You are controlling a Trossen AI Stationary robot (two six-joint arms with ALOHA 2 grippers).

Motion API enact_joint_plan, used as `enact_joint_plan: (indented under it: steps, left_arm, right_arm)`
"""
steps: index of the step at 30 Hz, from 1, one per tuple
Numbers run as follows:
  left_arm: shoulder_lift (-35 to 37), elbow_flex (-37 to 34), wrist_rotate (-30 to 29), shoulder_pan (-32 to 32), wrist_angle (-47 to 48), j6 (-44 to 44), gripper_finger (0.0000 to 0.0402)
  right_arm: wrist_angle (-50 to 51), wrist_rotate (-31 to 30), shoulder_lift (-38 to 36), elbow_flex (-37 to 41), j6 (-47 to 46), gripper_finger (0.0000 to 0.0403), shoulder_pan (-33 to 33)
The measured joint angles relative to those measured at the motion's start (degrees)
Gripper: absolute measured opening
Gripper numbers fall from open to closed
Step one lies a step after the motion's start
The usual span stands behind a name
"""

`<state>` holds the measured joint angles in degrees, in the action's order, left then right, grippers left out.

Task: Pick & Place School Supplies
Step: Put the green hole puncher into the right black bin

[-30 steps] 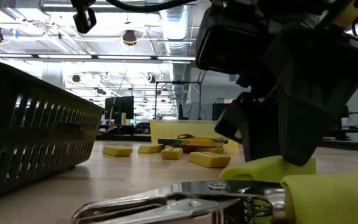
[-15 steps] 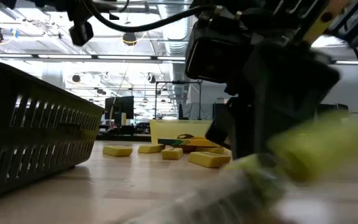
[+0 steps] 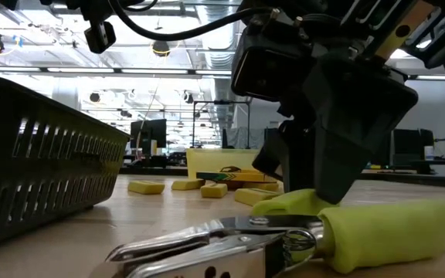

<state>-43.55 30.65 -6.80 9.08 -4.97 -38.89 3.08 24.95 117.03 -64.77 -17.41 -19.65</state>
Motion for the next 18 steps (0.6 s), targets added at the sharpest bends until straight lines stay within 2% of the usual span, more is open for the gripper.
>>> enact_joint_plan:
  steps: [4, 9, 13, 16, 18]
  left_arm:
    - [0.0, 0.0, -0.2, 0.0, -0.1, 0.0, 0.0049]
    - [0.0, 0.0, -0.2, 0.0, -0.1, 0.0, 0.0049]
    - [0.0, 0.0, -0.1, 0.0, 0.0, 0.0, 0.0049]
    - [0.0, 0.0, -0.1, 0.0, 0.0, 0.0, 0.0049]
    - [0.0, 0.0, -0.1, 0.0, 0.0, 0.0, 0.0049]
  right_arm:
    - [1.5, -0.9, 0.0, -0.1, 1.2, 0.014, -0.1]
    - [2.2, -1.8, 0.0, 0.0, 2.4, 0.0113, 0.3]
    - [2.5, -1.9, 0.0, 0.0, 2.6, 0.0076, 1.1]
    - [2.9, -0.9, 0.0, 0.0, 2.8, 0.0025, 1.8]
    - [2.7, -0.4, 0.0, 0.0, 2.8, 0.0017, 2.2]
